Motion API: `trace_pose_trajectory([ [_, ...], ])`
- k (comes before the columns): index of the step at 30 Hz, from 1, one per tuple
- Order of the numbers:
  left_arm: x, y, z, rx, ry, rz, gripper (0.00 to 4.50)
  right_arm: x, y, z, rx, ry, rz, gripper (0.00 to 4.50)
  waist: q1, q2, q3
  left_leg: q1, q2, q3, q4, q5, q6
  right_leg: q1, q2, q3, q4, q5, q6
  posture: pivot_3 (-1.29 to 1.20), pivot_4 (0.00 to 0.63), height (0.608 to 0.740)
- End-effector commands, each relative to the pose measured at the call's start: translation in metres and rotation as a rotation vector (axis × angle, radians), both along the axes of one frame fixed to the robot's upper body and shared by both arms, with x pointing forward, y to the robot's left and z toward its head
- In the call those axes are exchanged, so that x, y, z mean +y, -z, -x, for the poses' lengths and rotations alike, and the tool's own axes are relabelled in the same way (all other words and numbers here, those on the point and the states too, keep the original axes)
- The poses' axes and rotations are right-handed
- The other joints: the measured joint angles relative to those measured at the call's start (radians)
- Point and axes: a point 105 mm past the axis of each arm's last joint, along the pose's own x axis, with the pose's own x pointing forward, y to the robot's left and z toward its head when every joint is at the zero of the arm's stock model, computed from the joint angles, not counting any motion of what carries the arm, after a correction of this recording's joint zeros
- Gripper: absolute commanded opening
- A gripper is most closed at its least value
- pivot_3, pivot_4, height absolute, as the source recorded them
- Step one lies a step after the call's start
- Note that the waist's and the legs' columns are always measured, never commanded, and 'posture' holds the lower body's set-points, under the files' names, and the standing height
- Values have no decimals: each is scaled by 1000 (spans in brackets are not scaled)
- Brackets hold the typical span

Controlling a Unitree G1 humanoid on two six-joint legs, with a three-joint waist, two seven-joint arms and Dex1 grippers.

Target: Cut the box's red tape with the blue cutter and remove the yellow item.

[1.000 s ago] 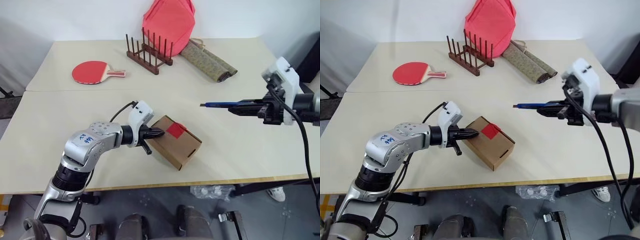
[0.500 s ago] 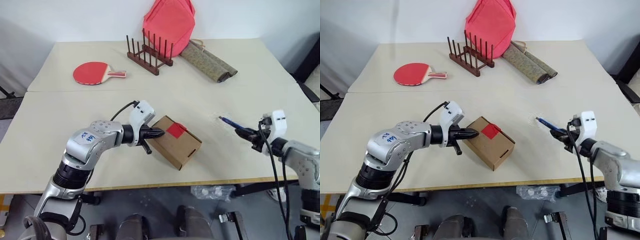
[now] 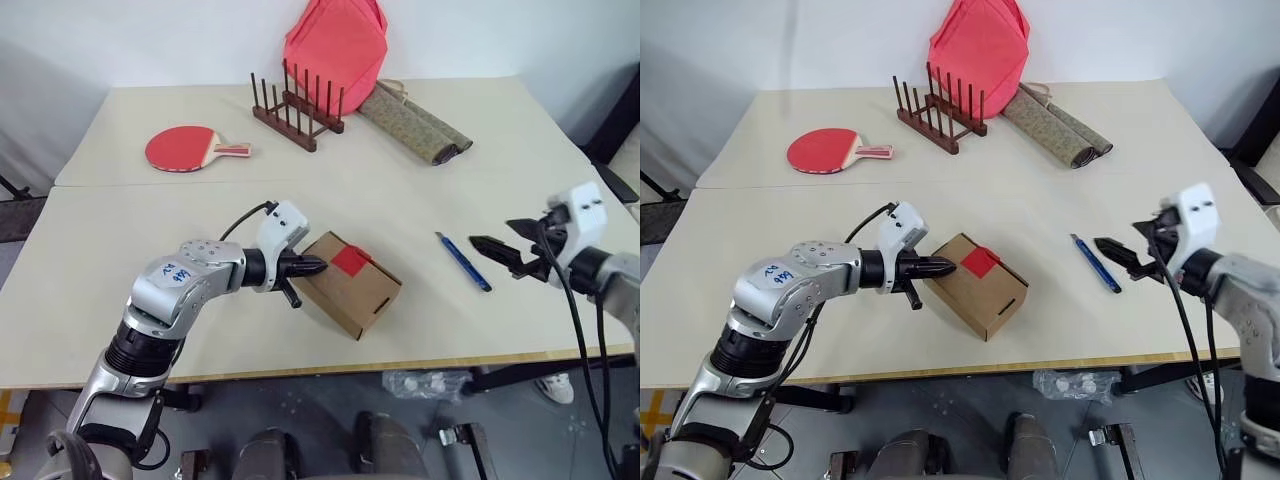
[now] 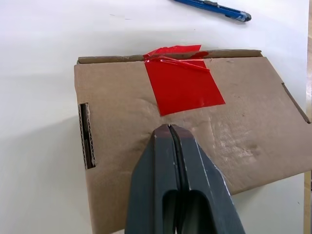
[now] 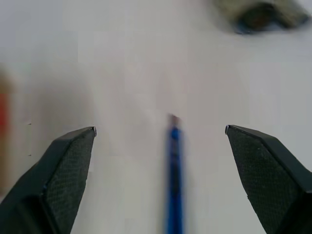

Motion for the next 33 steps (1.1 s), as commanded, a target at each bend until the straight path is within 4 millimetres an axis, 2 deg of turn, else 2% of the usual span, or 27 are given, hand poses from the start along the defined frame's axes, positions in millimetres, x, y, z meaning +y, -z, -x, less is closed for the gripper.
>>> trace_pose_trajectory([
  [1, 9, 29, -1, 94, -42, -73, 0, 22, -1, -3, 53, -73, 87, 4475, 2, 0, 0, 1, 0, 0, 0, 0, 0, 1, 0, 0, 0, 0, 0, 0, 150, 740],
  [7, 7, 25, 0, 67, -45, -44, 0, 55, 4, -31, 138, -150, 189, 4475, 1, 0, 0, 1, 0, 0, 0, 0, 0, 2, -2, -1, -1, 0, 0, 0, 150, 740],
  [11, 9, 3, 0, 9, -51, 86, 0, 60, 10, -51, 136, -139, 202, 4475, 2, 0, 0, -1, 0, -1, 0, 0, 0, 1, -1, -2, 2, 0, 0, 0, 150, 740],
  [12, 15, -9, 1, 3, -60, 152, 0, 62, 12, -54, 132, -142, 204, 4475, 2, 0, 0, -2, 0, -1, 0, 0, 0, 0, -1, -2, 2, 0, 0, 0, 150, 740],
  [15, 36, -31, 9, 6, -72, 279, 0, 64, 14, -62, 91, -143, 215, 3889, -2, 0, 2, -12, -1, -1, 1, 0, 1, -10, -1, -2, 3, 1, 1, 0, 150, 740],
  [18, 55, -28, 26, 95, -61, 282, 0, 72, 11, -61, 49, -197, 205, 2977, -7, 0, 3, -13, -2, 0, 0, 0, 0, -11, 1, -4, 2, 1, 1, 0, 150, 740],
  [20, 64, -13, 45, 188, -47, 241, 0, 78, 14, -64, 54, -203, 196, 2283, -15, 0, 3, -13, -1, -1, -1, -1, -1, -11, 2, -4, 1, 0, 1, 0, 150, 740],
  [22, 64, 4, 61, 257, -27, 195, 0, 84, 17, -65, 64, -219, 190, 1643, -22, 0, 3, -13, -1, -1, -2, -1, -1, -10, 2, -4, 0, 0, 1, 0, 150, 740],
  [24, 56, 20, 69, 296, -11, 158, 0, 91, 21, -64, 77, -243, 190, 916, -18, -1, 4, -13, -1, -1, -1, -1, -1, -10, 1, -4, 0, 0, 1, 0, 150, 740],
  [26, 48, 35, 67, 301, -33, 128, 0, 99, 23, -62, 88, -268, 191, 184, -14, -1, 4, -14, -1, -2, 0, -1, -1, -9, 1, -4, 0, 0, 1, 0, 150, 740],
  [27, 46, 39, 66, 297, -46, 122, 0, 102, 23, -61, 92, -275, 191, 32, -13, -1, 4, -14, -1, -1, 0, -1, -1, -9, 1, -3, 0, 1, 1, 0, 150, 740],
  [33, 30, 38, 24, 147, -218, 196, 0, 118, 26, -30, 144, -378, 188, 32, -5, -1, 4, -13, -1, -1, 0, -1, -1, -9, 1, -3, 0, 1, 2, 0, 150, 740],
])
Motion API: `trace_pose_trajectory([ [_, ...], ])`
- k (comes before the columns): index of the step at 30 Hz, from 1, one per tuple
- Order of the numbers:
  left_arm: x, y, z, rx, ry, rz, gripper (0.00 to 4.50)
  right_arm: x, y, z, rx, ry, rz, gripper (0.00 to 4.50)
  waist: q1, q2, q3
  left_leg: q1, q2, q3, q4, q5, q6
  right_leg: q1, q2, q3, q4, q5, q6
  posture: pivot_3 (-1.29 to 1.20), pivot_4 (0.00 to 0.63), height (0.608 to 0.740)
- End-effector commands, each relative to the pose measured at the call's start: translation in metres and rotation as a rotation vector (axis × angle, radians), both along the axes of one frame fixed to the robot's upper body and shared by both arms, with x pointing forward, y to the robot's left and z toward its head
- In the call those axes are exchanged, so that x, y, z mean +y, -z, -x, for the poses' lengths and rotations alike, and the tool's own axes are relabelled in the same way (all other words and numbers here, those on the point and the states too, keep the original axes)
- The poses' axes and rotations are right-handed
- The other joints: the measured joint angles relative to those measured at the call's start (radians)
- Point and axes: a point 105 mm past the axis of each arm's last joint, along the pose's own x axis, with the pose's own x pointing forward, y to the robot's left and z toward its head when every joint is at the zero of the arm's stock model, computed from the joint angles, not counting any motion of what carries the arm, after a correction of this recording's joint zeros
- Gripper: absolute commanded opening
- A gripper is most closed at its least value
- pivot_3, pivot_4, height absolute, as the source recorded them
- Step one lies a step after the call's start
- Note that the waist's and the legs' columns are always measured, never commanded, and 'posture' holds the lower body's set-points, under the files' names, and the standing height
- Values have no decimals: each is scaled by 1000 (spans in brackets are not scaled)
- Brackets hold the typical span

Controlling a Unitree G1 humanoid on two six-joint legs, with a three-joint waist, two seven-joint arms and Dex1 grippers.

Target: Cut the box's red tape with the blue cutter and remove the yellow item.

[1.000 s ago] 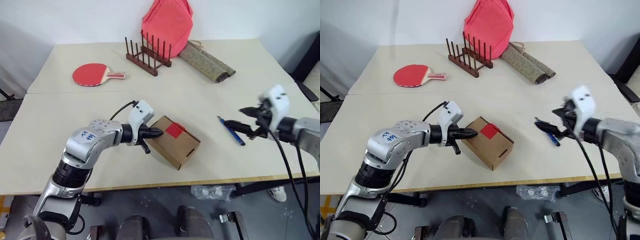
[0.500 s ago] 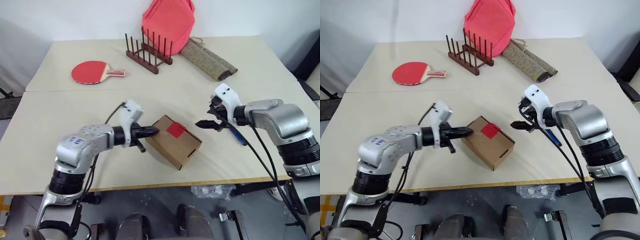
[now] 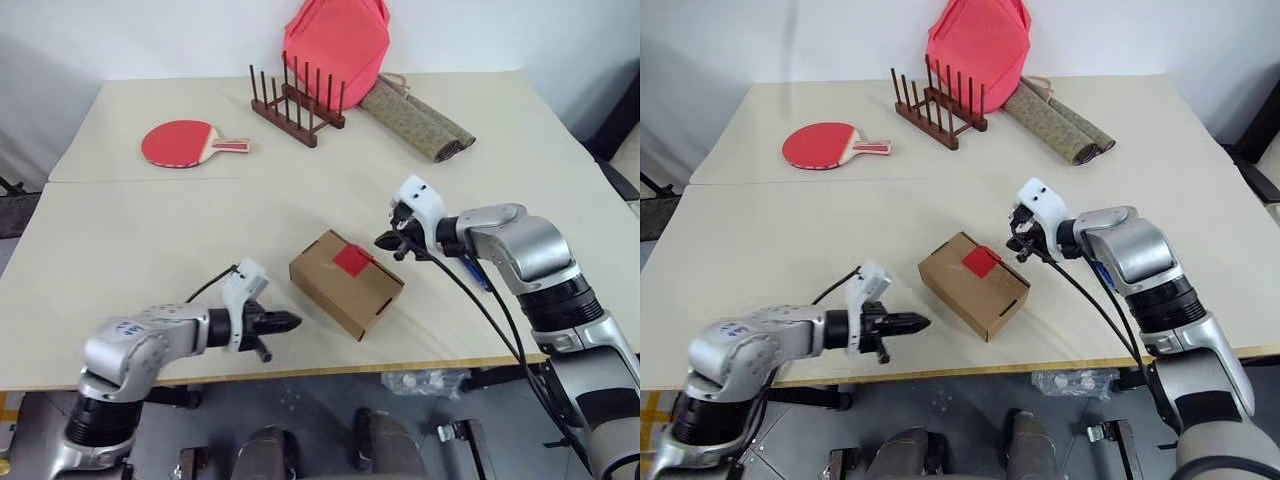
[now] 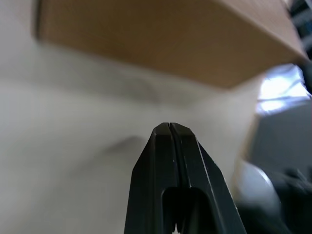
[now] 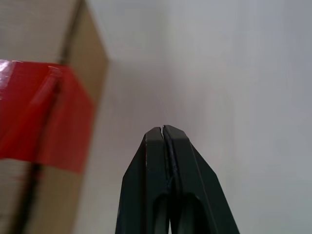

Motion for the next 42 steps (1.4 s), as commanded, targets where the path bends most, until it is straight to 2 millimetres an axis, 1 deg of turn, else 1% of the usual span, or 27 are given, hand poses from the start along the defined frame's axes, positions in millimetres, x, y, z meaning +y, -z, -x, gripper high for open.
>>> trace_pose_trajectory([
  [1, 2, -10, -22, -99, -101, 0, 0, 7, -10, 17, 3, -56, -8, 32, 5, 0, 0, 0, 0, 0, 0, 0, 0, 0, 0, 0, 0, 0, 0, 0, 150, 740],
  [6, 1, -16, -45, -161, -138, -18, 0, 10, -8, 39, 52, -93, 5, 32, 9, 0, 0, 0, -1, 1, 0, 0, 0, 0, 1, 0, 0, 0, 0, 0, 150, 740],
  [9, -3, -18, -52, -178, -117, -29, 0, 12, -9, 43, 63, -85, -3, 32, 9, 0, 0, 0, -1, 1, 0, 0, 0, 0, 0, 0, 0, 0, 0, 0, 150, 740],
  [14, -9, -16, -59, -188, -90, -45, 0, 12, -7, 45, 73, -58, -10, 32, 10, 0, 0, 0, -2, 1, 0, 0, 0, 0, 0, -1, 0, 0, 0, 0, 150, 740],
  [17, -11, -13, -61, -187, -77, -59, 0, 10, -6, 42, 67, -21, -9, 32, 10, 0, 0, 0, -3, 1, 0, 0, 0, 0, 0, -1, 0, 0, 0, 0, 150, 740],
  [19, -6, -16, -61, -193, -87, -61, 0, 1, -4, 37, 49, 24, 14, 32, 10, 0, 0, 0, -3, 1, 0, 0, 0, 0, 0, -1, 0, 0, 0, 0, 150, 740],
  [22, 9, -24, -62, -238, -118, -73, 0, -13, -9, 33, 26, 79, 22, 32, 9, 0, 0, 0, -2, 1, 0, 0, 0, 0, 0, -1, -1, 0, 0, 0, 150, 740],
  [25, 19, -43, -56, -256, -106, -11, 0, -27, -21, 31, -14, 133, 18, 32, 9, 0, 0, 0, -2, 1, 0, 0, 0, 0, 0, -1, -1, 0, 0, 0, 150, 740],
  [27, 16, -66, -40, -246, -15, 91, 0, -37, -34, 30, -31, 205, -8, 32, 8, -1, 0, 0, -1, 0, 0, 0, 0, 0, 0, -1, -1, 0, 0, 0, 150, 740],
  [28, 15, -73, -34, -240, 18, 121, 0, -40, -38, 30, -32, 227, -19, 32, 8, -1, 0, -1, 0, 0, 0, 0, 0, 0, 0, -1, -1, 0, 0, 0, 150, 740],
  [30, 6, -85, -24, -225, 90, 164, 0, -37, -44, 33, -23, 239, -58, 32, 9, -1, 0, 0, 0, 0, 0, 0, 0, 0, 0, 0, -1, 0, 0, 0, 150, 740],
  [32, -2, -88, -17, -210, 146, 161, 0, -30, -48, 36, -11, 242, -103, 32, 10, -1, 0, 0, 0, 0, 0, 0, 0, 0, 0, 0, 0, 0, 0, 0, 150, 740],
  [35, -11, -82, -17, -208, 178, 117, 0, -20, -51, 38, 2, 248, -154, 32, 9, -1, 0, 0, -1, 1, 0, 0, 0, 0, 0, 0, 0, 0, 0, 0, 150, 740],
  [37, -17, -76, -21, -215, 186, 94, 0, -9, -49, 46, 20, 208, -159, 407, 9, -1, 0, 0, -2, 1, 0, 0, 0, 0, 1, 0, 0, 0, 0, 0, 150, 740],
  [39, -22, -70, -24, -224, 201, 68, 0, -4, -48, 47, 20, 209, -176, 914, 9, -1, 0, 0, -3, 1, 0, 0, 0, 0, 1, 0, 0, 0, 0, 0, 150, 740],
  [42, -24, -64, -31, -244, 206, 27, 0, -1, -46, 46, 17, 221, -188, 1892, 8, 0, 0, 0, -3, 1, 0, 0, 0, 0, 2, 0, 0, 0, 0, 0, 150, 740],
])
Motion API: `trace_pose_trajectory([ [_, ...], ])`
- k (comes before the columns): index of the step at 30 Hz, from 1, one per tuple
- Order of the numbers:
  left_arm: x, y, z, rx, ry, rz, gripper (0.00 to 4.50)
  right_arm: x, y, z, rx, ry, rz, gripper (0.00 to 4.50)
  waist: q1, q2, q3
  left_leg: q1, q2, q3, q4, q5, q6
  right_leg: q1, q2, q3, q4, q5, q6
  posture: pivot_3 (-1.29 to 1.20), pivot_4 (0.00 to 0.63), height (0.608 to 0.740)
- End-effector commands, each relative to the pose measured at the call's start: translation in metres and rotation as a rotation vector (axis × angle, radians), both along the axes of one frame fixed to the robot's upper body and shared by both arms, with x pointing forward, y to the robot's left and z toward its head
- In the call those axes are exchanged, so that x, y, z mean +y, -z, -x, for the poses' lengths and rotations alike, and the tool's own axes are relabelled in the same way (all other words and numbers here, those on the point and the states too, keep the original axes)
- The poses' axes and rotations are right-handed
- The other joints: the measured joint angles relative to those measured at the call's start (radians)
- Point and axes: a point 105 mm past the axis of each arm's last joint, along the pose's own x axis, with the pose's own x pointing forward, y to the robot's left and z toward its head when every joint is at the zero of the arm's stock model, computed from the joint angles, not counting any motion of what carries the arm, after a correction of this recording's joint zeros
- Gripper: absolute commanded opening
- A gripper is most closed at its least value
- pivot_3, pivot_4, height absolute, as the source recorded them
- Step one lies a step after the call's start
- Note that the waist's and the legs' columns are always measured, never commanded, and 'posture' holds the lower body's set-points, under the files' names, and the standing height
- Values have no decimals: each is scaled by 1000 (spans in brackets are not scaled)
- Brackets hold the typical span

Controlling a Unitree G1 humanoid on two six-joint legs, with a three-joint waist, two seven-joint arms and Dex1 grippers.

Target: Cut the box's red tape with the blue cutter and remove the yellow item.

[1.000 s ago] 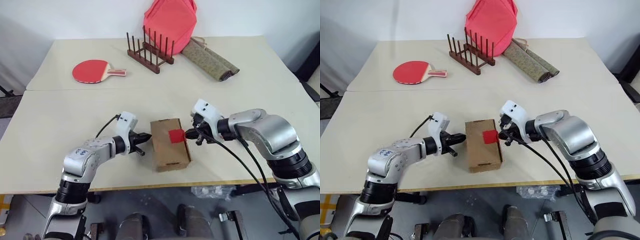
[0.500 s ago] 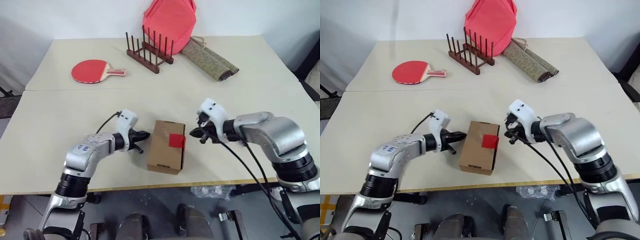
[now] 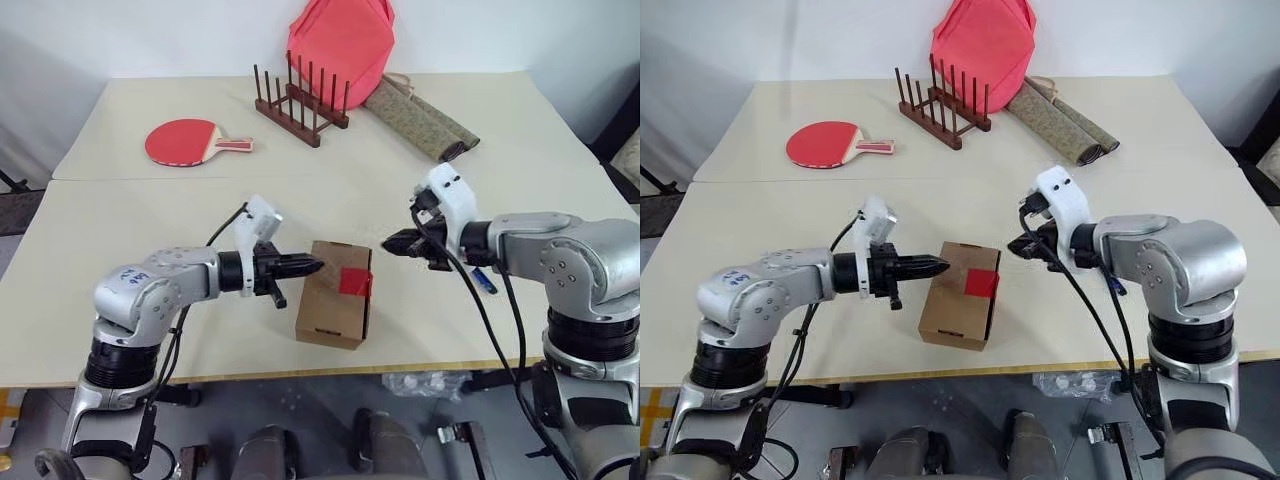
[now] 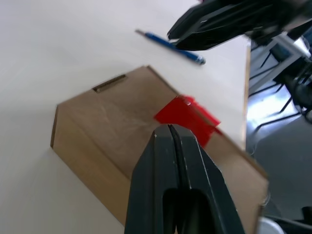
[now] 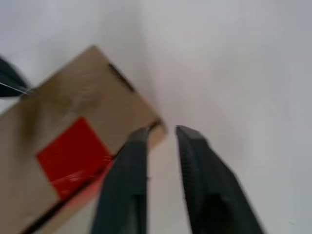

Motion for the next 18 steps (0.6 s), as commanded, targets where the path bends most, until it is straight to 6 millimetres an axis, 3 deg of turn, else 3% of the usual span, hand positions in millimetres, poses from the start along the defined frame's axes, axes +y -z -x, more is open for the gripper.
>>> trace_pose_trajectory([
  [1, -4, -3, -5, -74, 22, -29, 0, -2, -9, 2, -49, 20, -21, 2278, 1, 0, 0, 0, 0, 0, 0, 0, 0, 0, 0, 0, 0, 0, 0, 0, 150, 740],
  [8, -7, 5, -10, -105, 60, -87, 0, -7, 11, 3, -4, 87, -18, 4466, 0, 0, 0, 0, 0, 0, 0, 0, 0, 0, 1, 0, 0, 0, 0, 0, 150, 740],
  [18, -7, 10, -8, -112, 69, -105, 0, -13, 31, 1, 73, 121, 23, 4466, 0, 0, 0, 1, 1, 1, 0, 0, 0, 0, 1, 1, 0, 0, 0, 0, 150, 740],
])
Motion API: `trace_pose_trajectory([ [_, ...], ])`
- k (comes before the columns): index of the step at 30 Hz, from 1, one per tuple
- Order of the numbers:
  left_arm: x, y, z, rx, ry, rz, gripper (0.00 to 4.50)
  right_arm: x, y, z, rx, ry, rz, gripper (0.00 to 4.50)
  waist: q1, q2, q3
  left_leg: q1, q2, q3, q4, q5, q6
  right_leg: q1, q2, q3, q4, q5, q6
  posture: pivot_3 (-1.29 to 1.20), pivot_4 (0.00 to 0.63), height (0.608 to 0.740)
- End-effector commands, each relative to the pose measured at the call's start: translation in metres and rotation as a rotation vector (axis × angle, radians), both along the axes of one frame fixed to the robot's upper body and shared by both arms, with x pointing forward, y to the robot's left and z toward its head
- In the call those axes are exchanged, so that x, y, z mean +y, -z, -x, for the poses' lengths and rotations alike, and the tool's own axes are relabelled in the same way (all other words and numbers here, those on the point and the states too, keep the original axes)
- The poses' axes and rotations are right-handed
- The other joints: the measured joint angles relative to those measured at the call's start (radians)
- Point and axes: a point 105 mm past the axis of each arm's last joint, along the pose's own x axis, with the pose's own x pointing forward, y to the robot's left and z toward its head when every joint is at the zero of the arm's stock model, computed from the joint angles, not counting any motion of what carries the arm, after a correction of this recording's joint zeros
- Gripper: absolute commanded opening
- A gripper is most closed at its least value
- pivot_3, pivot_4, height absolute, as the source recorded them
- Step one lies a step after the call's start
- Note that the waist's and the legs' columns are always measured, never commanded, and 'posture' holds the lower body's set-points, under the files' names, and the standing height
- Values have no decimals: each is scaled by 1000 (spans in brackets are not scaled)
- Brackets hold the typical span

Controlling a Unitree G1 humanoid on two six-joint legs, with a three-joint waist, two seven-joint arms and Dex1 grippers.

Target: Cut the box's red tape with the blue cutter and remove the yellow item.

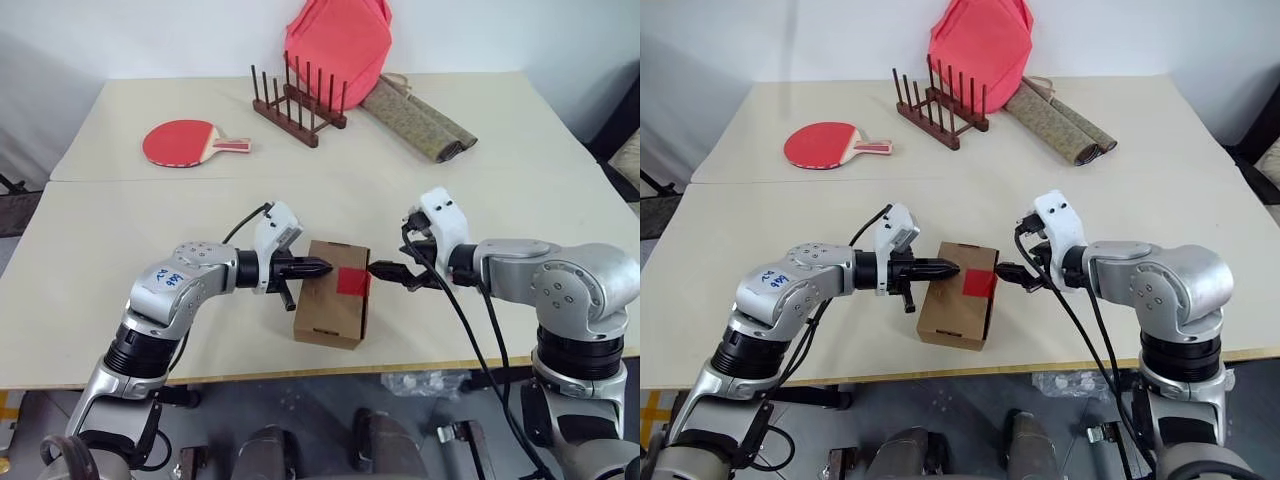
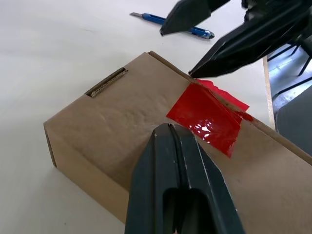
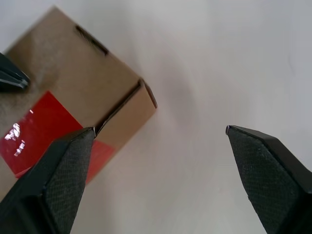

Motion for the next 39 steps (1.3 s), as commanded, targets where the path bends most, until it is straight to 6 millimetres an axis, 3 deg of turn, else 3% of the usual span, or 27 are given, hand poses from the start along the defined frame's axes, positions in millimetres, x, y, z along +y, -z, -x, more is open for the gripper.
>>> trace_pose_trajectory([
  [1, 1, 4, 1, 1, -2, -23, 0, -2, 1, 0, 9, -3, 17, 4466, 0, 0, 0, 0, 0, 0, 0, 0, 0, 0, 0, 0, 0, 0, 0, 0, 150, 740],
  [9, 1, 2, 1, -7, -5, -27, 0, -5, 14, 3, 46, -24, 112, 4466, 0, 0, 0, 0, 0, 0, 0, 0, 0, 0, 0, 0, 0, 0, 0, 0, 150, 740],
  [17, 2, 3, -1, -6, -17, -30, 0, -35, 52, 1, 44, -94, 456, 4466, 1, -1, -1, 0, 0, 0, 0, 0, 0, 1, 0, 0, -2, 0, 0, 0, 150, 740],
  [21, 3, 2, -4, -9, -27, -30, 0, -42, 58, -1, 23, -140, 525, 4466, 1, -2, -2, 2, 0, 0, 1, 0, 0, 2, 0, 0, -1, 0, 0, 0, 150, 740],
  [25, 4, 1, -7, -17, -44, -30, 0, -46, 48, -2, 34, -104, 428, 4466, 5, -4, -3, 2, 1, -1, 2, 0, 0, 3, -1, 0, 0, 0, 0, 0, 150, 740],
  [28, 6, 2, -6, -15, -51, -29, 0, -52, 28, -2, 123, 20, 135, 4466, 5, -4, -3, 1, 2, -1, 2, 0, 1, 2, -2, 0, 0, 0, 0, 0, 150, 740],
  [31, 6, 3, -5, -13, -50, -28, 0, -55, 23, -2, 173, 74, -1, 4466, 4, -4, -3, 0, 2, -1, 2, 0, 1, 2, -2, 0, 1, 1, 0, 0, 150, 740],
  [36, 5, 3, -5, -10, -45, -28, 0, -43, 24, -2, 255, 59, -215, 4466, 2, -3, -2, 1, 1, -1, 2, 0, 1, 2, -1, 0, 1, 1, 0, 0, 150, 740],
  [39, 4, 3, -6, -10, -41, -27, 0, -35, 36, -3, 327, 44, -265, 4466, 1, -3, -2, 1, 1, -1, 2, 0, 1, 2, -1, 0, 1, 1, 0, 0, 150, 740],
])
